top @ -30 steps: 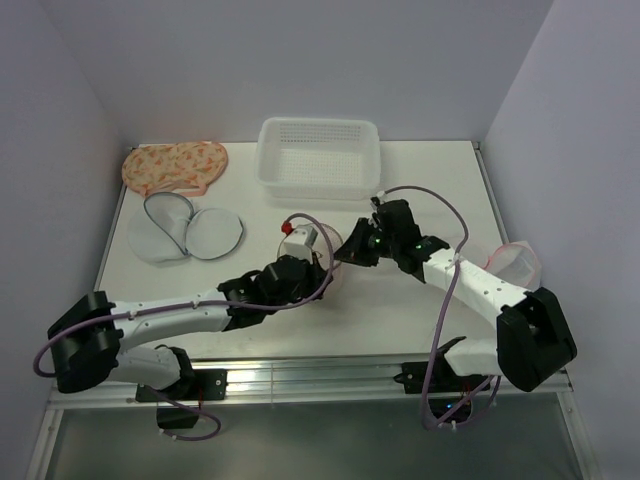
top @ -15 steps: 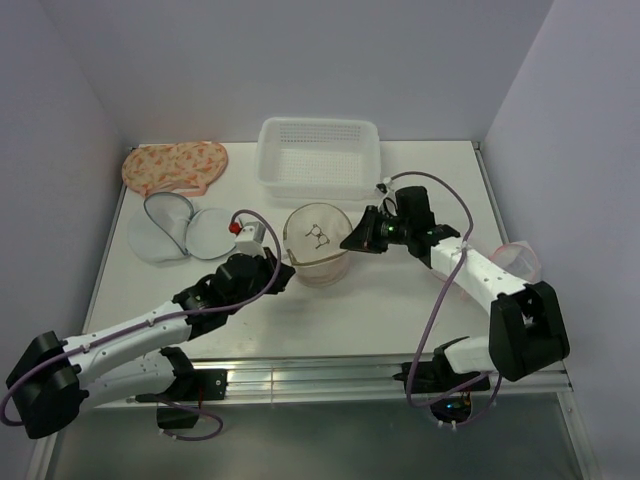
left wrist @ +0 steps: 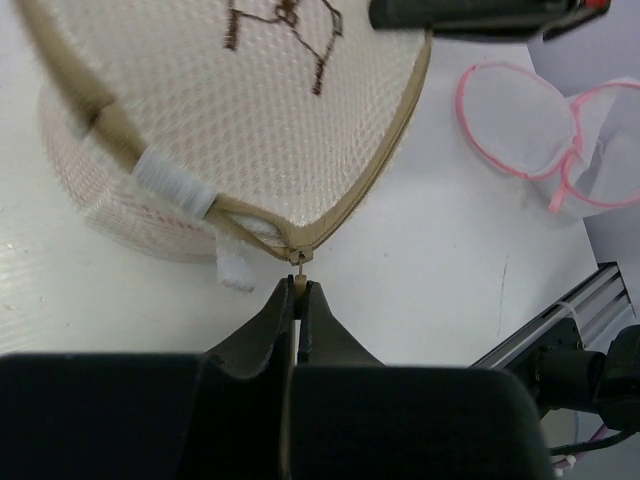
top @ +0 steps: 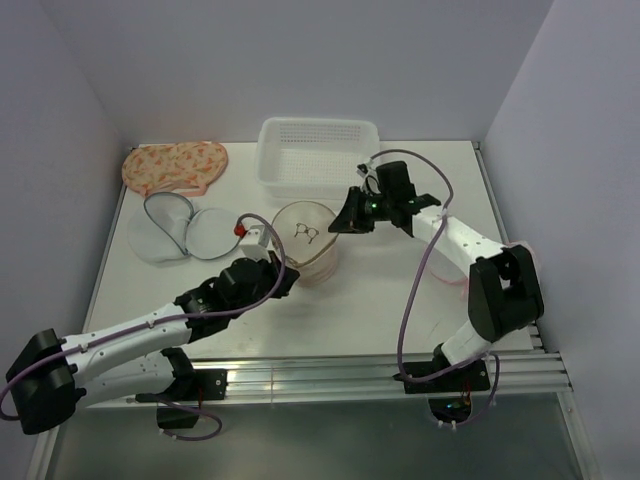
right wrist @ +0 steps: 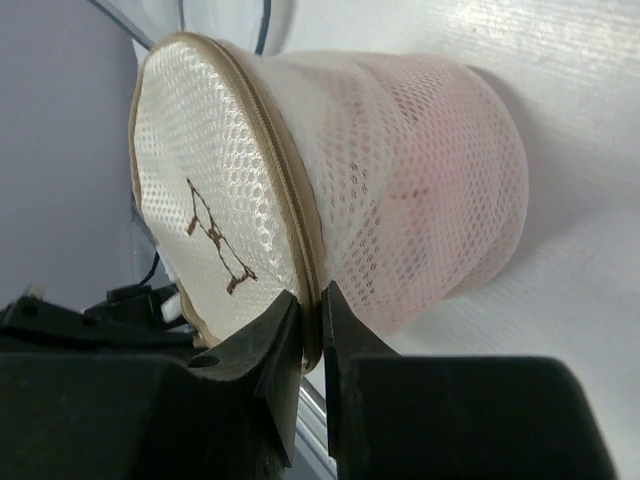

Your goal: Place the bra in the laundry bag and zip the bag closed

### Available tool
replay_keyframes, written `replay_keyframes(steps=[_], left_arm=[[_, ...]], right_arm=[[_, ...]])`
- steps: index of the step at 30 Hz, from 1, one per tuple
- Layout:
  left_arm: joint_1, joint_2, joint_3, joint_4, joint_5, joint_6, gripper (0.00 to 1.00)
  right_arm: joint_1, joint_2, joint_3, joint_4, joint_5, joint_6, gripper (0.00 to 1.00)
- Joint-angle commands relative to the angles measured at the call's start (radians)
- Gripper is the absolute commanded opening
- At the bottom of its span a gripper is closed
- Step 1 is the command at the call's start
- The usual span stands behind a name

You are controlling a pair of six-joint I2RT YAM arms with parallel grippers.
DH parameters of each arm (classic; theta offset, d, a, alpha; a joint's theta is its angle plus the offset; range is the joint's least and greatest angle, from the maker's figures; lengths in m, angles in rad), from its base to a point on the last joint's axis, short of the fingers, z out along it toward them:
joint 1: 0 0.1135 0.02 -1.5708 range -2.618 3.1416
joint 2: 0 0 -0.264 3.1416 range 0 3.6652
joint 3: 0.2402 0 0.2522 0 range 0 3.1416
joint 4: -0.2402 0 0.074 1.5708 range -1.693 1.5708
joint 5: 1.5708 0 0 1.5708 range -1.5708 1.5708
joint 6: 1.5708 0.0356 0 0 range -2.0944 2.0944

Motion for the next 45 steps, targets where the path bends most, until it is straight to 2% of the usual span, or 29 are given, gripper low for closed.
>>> replay_keyframes(steps=[1,4,7,8,9,11,14,20,30,32,34,40,45], left_arm=[[-0.053,0.037,0.053,-0.031,-0.052,0.021,0.00],[-0.070,0.088,0.088,-0.004,-0.045,0.015,0.00],[-0.071,0.145,0.139,0.007,-0.046,0.015,0.00],[-0.071,0.159,0.151,0.007,-0.046,0.018,0.00],[-0.071,0.171,0.174,0.007,-0.045,0.019,0.00],[-0.071,0.206,0.205,0.009,-0.040,0.023,0.00],[-0.071,0.243,0.236,0.012,-0.034,0.023,0.00],[-0.071,0.295,0.279,0.013,-0.023,0.026,0.00],[-0.071,0.311,0.286,0.018,-0.015,0.024,0.00],[-0.071,0.312,0.288,0.013,-0.014,0.024,0.00],[-0.071,0.309,0.288,0.010,-0.012,0.026,0.00],[-0.071,0.291,0.280,-0.025,-0.023,0.026,0.00],[-0.067,0.237,0.237,-0.063,-0.043,0.009,0.00]], right_arm=[[0.026,0.031,0.138,-0.023,0.159,-0.054,0.18],[0.090,0.056,0.217,-0.067,0.227,-0.057,0.25],[0.139,0.042,0.247,-0.126,0.325,-0.052,0.47],[0.147,0.030,0.238,-0.150,0.350,-0.037,0.58],[0.153,-0.002,0.228,-0.161,0.370,-0.031,0.61],[0.165,-0.047,0.184,-0.172,0.405,-0.009,0.66],[0.175,-0.168,0.104,-0.173,0.442,0.026,0.68],[0.217,-0.273,-0.046,-0.132,0.444,0.107,0.67],[0.244,-0.225,-0.128,0.005,0.419,0.216,0.57],[0.244,-0.205,-0.132,0.021,0.416,0.227,0.49],[0.244,-0.191,-0.132,0.028,0.419,0.229,0.46],[0.238,-0.155,-0.115,0.032,0.433,0.223,0.14],[0.205,-0.144,-0.112,0.026,0.426,0.204,0.04]])
